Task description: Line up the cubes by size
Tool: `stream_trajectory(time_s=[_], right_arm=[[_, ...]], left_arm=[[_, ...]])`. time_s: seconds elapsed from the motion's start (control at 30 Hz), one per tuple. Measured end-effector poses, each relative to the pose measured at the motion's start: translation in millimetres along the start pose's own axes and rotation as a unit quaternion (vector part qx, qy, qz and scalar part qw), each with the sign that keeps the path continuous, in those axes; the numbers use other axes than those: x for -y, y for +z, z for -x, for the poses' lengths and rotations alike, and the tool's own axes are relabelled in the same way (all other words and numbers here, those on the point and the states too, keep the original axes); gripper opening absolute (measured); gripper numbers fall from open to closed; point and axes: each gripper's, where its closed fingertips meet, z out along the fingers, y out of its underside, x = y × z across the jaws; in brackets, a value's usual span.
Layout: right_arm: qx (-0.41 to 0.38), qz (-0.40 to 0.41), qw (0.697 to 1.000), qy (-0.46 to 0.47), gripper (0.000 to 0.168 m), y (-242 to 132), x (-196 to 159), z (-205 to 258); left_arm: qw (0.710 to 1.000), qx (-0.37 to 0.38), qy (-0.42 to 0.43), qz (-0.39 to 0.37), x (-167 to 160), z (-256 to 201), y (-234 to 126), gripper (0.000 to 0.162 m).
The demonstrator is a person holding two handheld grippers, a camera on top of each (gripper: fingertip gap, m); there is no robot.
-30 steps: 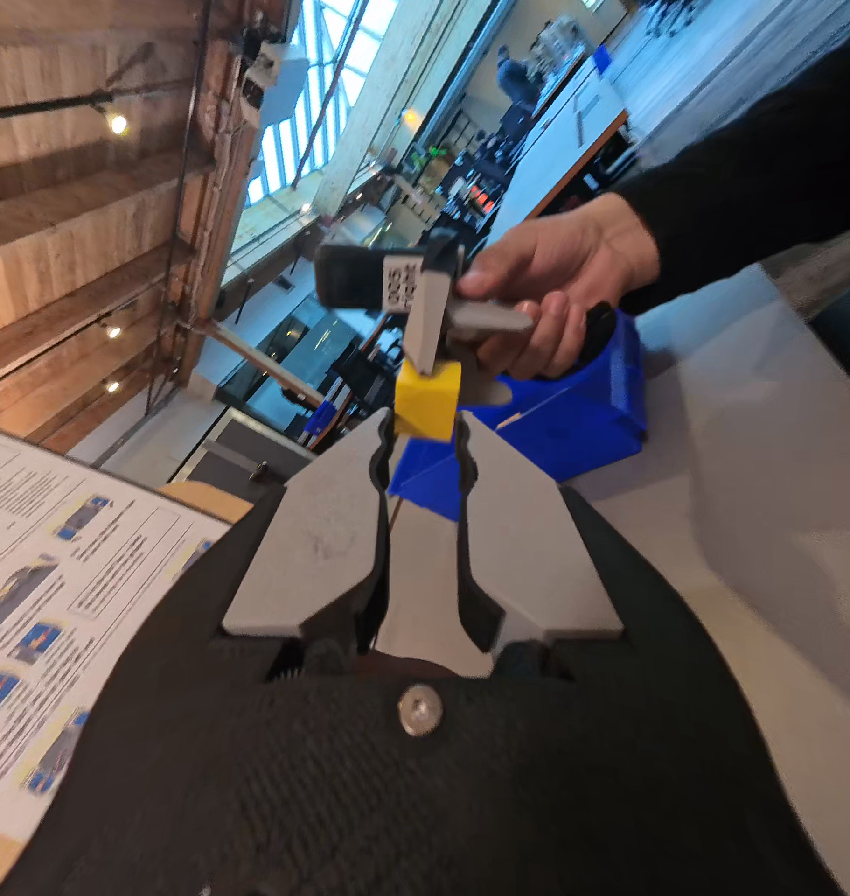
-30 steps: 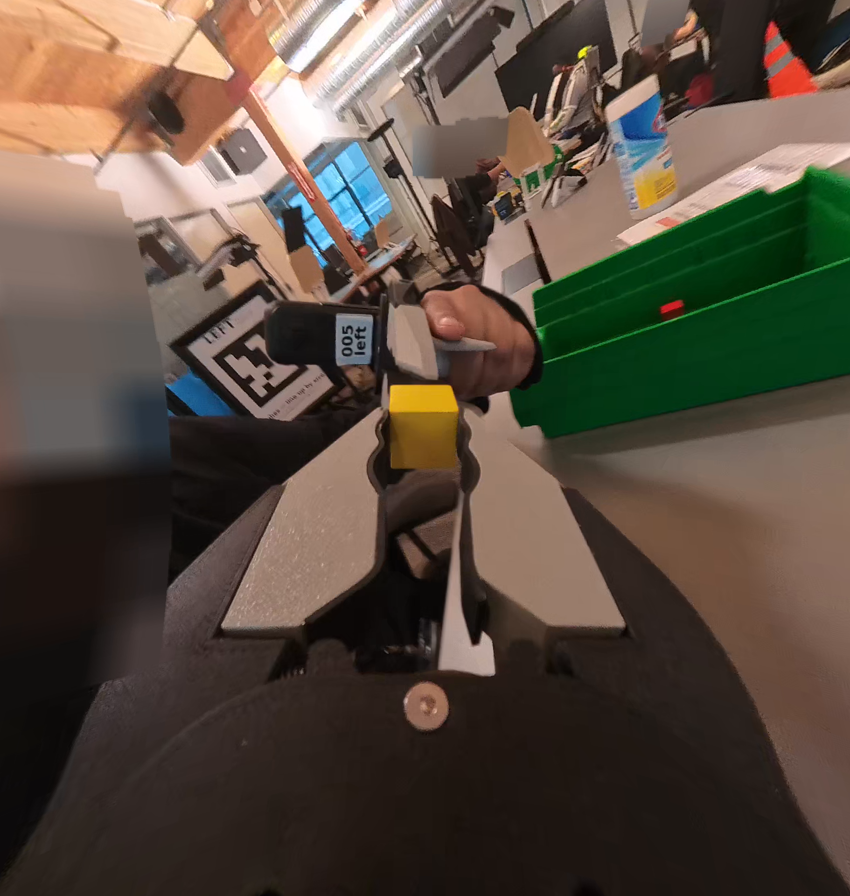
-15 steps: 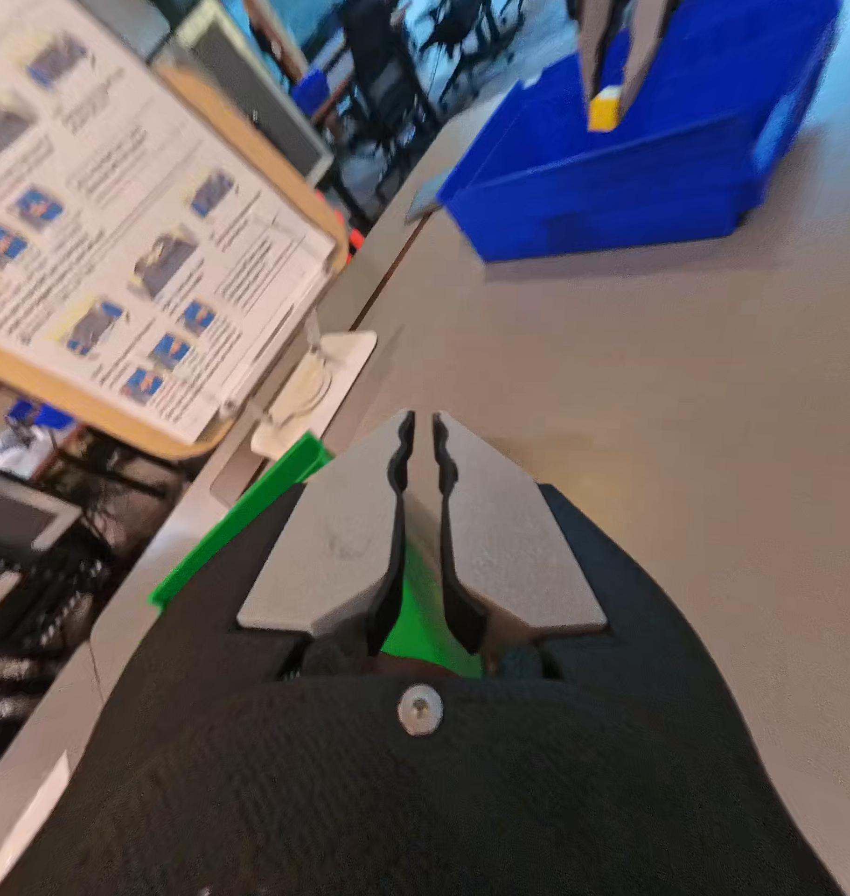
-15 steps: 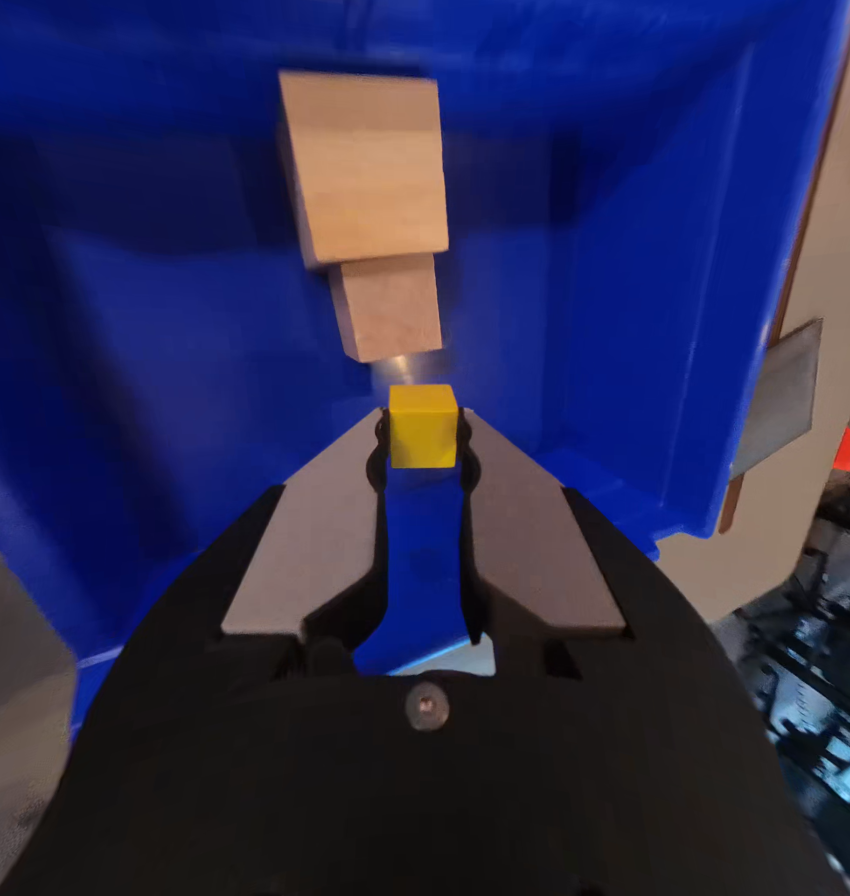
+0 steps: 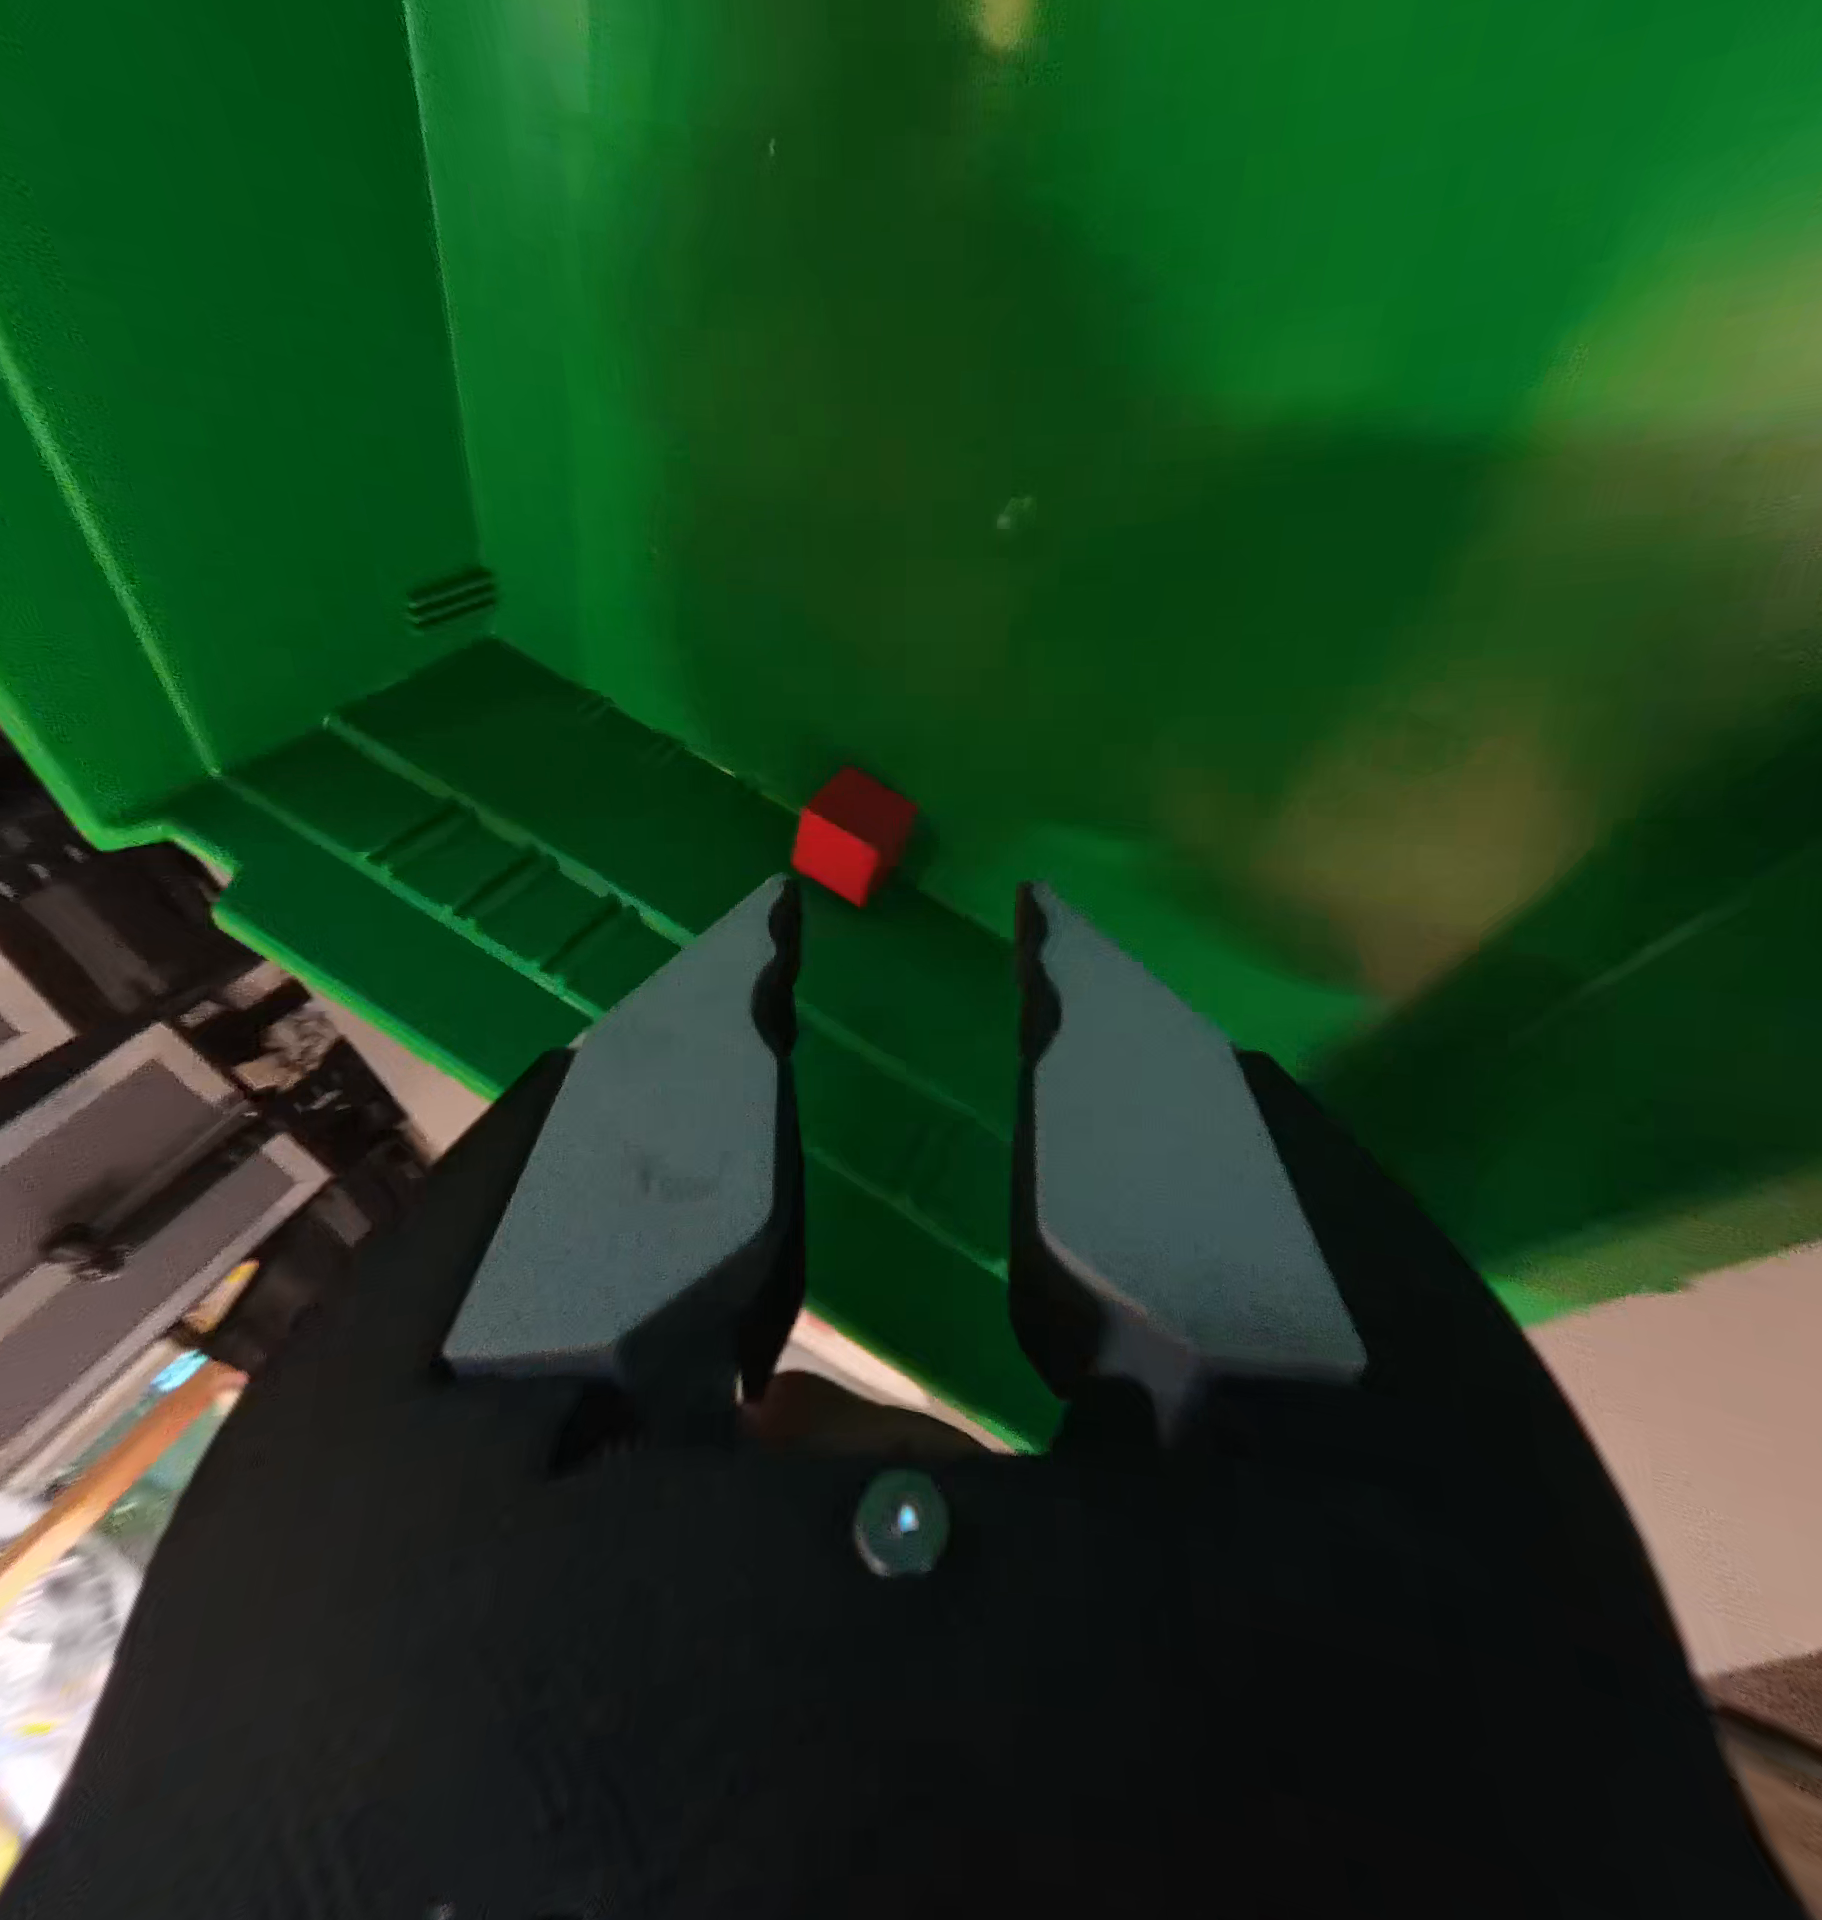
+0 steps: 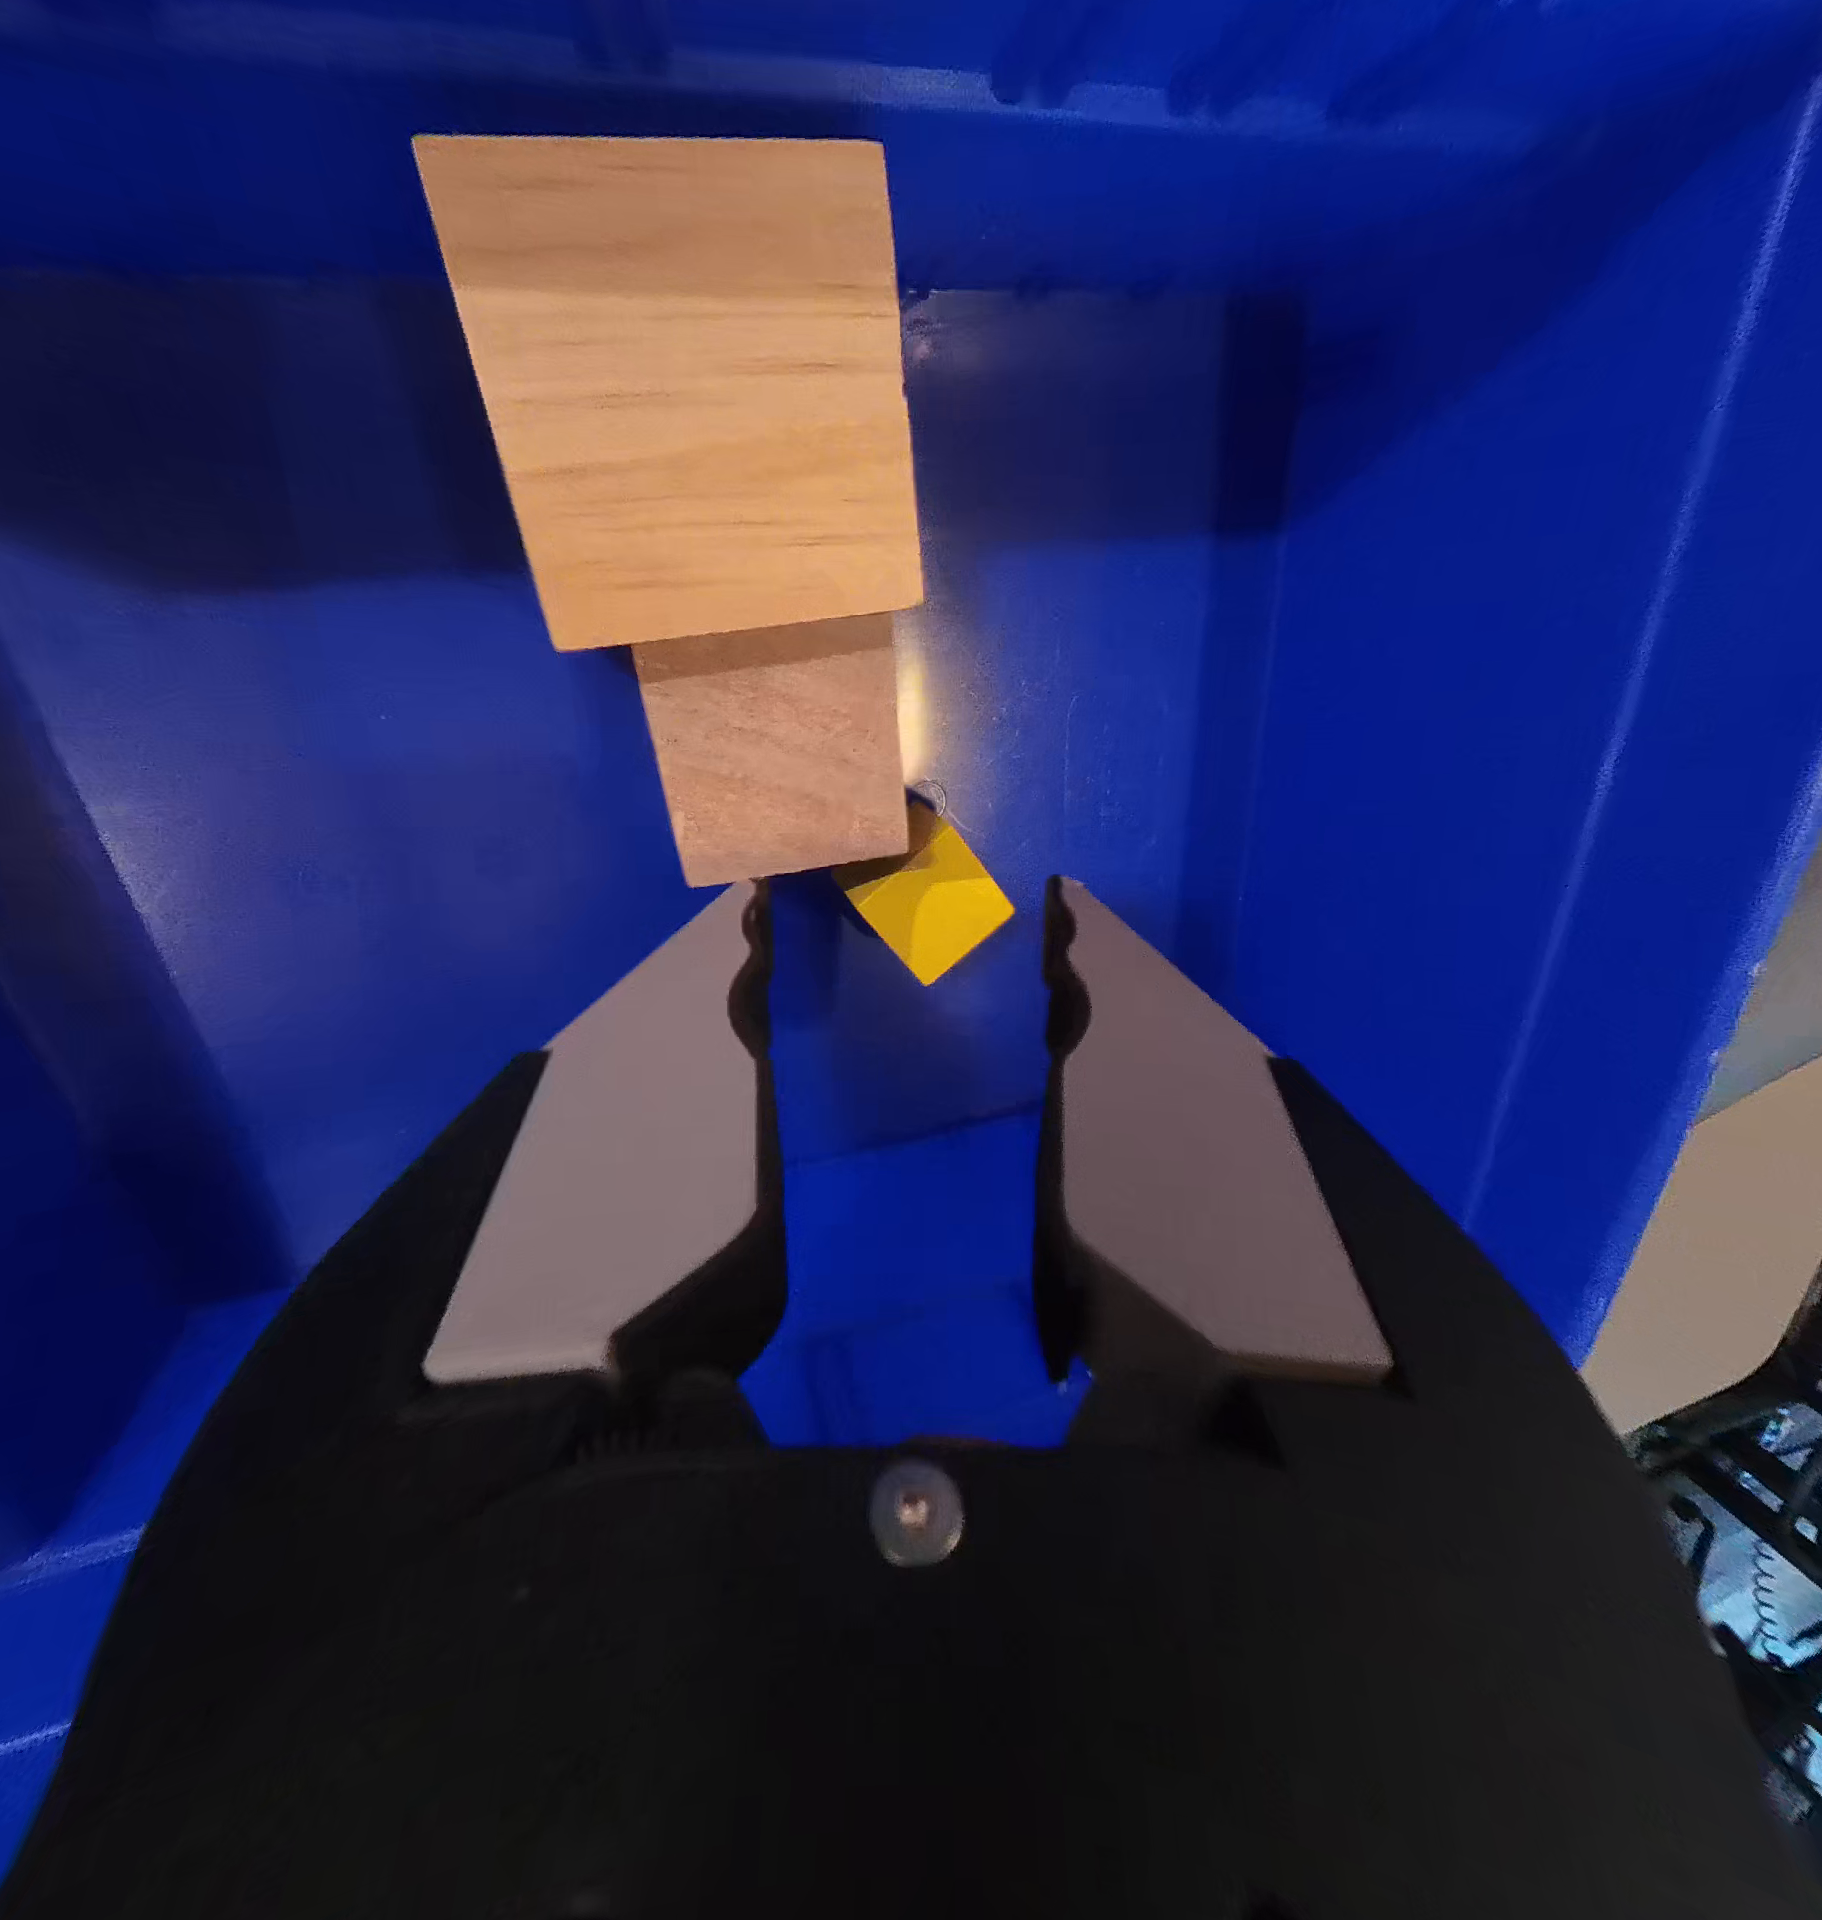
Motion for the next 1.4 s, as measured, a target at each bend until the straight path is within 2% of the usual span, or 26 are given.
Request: stream_trajectory(time_s=[0.1, 0.23, 0.27, 0.3, 0.33, 0.43, 0.5, 0.6, 0.67, 0.73, 0.8, 0.87, 0.93, 1.0, 1.07, 1.2, 1.23, 1.3, 1.33, 1.4], right_arm=[[0.008, -0.012, 1.0, 0.012, 0.059, 2.3, -1.8, 0.4], [0.016, -0.03, 0.999, 0.024, 0.063, 0.2, -0.5, 1.3], [0.018, -0.037, 0.999, 0.024, 0.062, -1.8, 1.1, 1.5], [0.02, -0.041, 0.999, 0.028, 0.062, -3.1, 1.3, 1.8], [0.025, -0.047, 0.998, 0.033, 0.062, -4.4, 1.8, 2.6], [0.03, -0.067, 0.996, 0.049, 0.061, -10.4, 2.1, 4.7], [0.022, -0.087, 0.994, 0.059, 0.059, -19.3, 1.8, 4.8], [-0.005, -0.158, 0.984, 0.086, 0.054, -45.9, 10.3, 2.1], [-0.025, -0.223, 0.967, 0.117, 0.051, -70.5, 24.2, 0.8], [-0.027, -0.298, 0.941, 0.157, 0.049, -96.8, 49.6, 5.3], [0.023, -0.38, 0.904, 0.195, 0.05, -123.5, 90.5, 24.1], [0.099, -0.453, 0.859, 0.217, 0.05, -148.2, 140.6, 50.5], [0.171, -0.494, 0.82, 0.232, 0.057, -161.1, 189.8, 75.5], [0.23, -0.513, 0.795, 0.23, 0.06, -166.0, 235.1, 99.0], [0.259, -0.533, 0.774, 0.223, 0.062, -171.9, 271.7, 112.9], [0.273, -0.568, 0.744, 0.224, 0.061, -187.2, 309.3, 118.2], [0.271, -0.57, 0.743, 0.224, 0.056, -188.4, 312.5, 117.9], [0.265, -0.568, 0.75, 0.211, 0.025, -187.6, 313.6, 119.8], [0.263, -0.564, 0.753, 0.212, 0.02, -186.2, 312.6, 120.0], [0.259, -0.551, 0.764, 0.214, 0.02, -181.3, 308.2, 119.9]], left_arm=[[0.999, 0.011, 0.026, 0.036, -10.8, 16.7, 20.0, 0.044], [0.996, 0.0, 0.067, 0.053, -7.8, 19.7, 41.9, 0.042], [0.995, -0.004, 0.08, 0.063, -8.2, 19.0, 47.0, 0.04], [0.993, -0.002, 0.091, 0.073, -9.1, 21.1, 50.4, 0.028], [0.992, -0.006, 0.097, 0.081, -10.1, 22.1, 52.1, 0.024], [0.99, -0.033, 0.094, 0.097, -12.7, 20.6, 51.2, 0.025], [0.989, -0.044, 0.097, 0.099, -13.0, 19.4, 45.3, 0.02], [0.998, -0.006, 0.057, 0.023, 10.2, 32.1, 23.3, 0.02], [0.997, 0.038, 0.011, -0.073, 40.1, 44.7, -4.3, 0.02], [0.978, 0.094, -0.03, -0.181, 71.7, 59.4, -41.0, 0.02], [0.942, 0.149, -0.062, -0.294, 103.8, 69.1, -85.0, 0.019], [0.891, 0.191, -0.08, -0.405, 137.9, 68.5, -135.0, 0.02], [0.831, 0.23, -0.08, -0.5, 171.6, 58.7, -187.1, 0.019], [0.778, 0.259, -0.064, -0.569, 203.5, 40.8, -232.7, 0.019], [0.749, 0.273, -0.035, -0.602, 233.7, 18.7, -262.9, 0.019], [0.748, 0.285, 0.019, -0.599, 278.3, -10.7, -280.1, 0.02], [0.751, 0.286, 0.026, -0.595, 284.9, -14.0, -279.6, 0.02], [0.759, 0.287, 0.033, -0.583, 293.4, -16.5, -275.6, 0.02], [0.764, 0.291, 0.034, -0.574, 295.6, -15.5, -271.8, 0.019], [0.766, 0.285, 0.028, -0.576, 299.5, -15.8, -268.0, 0.019]])
